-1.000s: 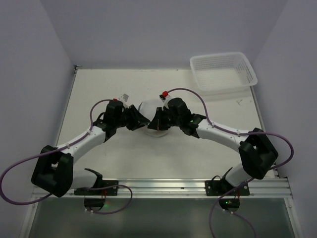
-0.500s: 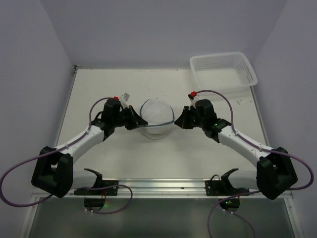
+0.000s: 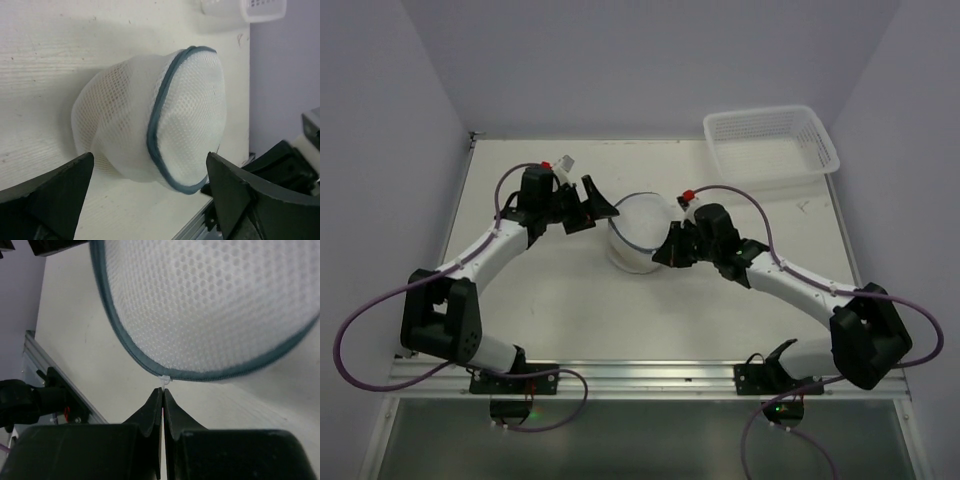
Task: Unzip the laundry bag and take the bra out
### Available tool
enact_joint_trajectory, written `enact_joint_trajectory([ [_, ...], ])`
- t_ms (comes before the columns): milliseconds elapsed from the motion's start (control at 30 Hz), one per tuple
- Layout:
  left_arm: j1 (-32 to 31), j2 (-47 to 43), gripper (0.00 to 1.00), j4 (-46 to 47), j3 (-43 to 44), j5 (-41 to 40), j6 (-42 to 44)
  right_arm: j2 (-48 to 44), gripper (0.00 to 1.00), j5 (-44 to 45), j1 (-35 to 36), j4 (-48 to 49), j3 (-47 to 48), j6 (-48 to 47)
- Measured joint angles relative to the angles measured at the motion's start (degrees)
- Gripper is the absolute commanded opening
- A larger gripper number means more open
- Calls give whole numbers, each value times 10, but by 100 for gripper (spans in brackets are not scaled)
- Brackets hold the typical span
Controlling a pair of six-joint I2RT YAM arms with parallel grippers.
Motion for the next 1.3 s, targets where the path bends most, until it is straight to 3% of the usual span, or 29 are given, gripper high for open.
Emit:
enact_joint_trajectory([
  [233,-5,-105,99,23,-93,-41,-98,68,0,2,74,38,54,65],
  [400,-51,-130,88,32,-121,-61,-137,92,0,6,89,48,90,74],
  [567,-72,-106,61,56,-132,-70,-155,100,0,6,96,48,97,73],
  [800,-84,-80,0,86,-137,-77,-168,99,0,7,100,42,93,61],
  [1100,-91,-82,0,95,-139,-78,-158,41,0,33,90,10,26,14],
  [1300,-88,-103,0,71,-154,-76,-128,-17,0,42,-23,-33,-24,-24],
])
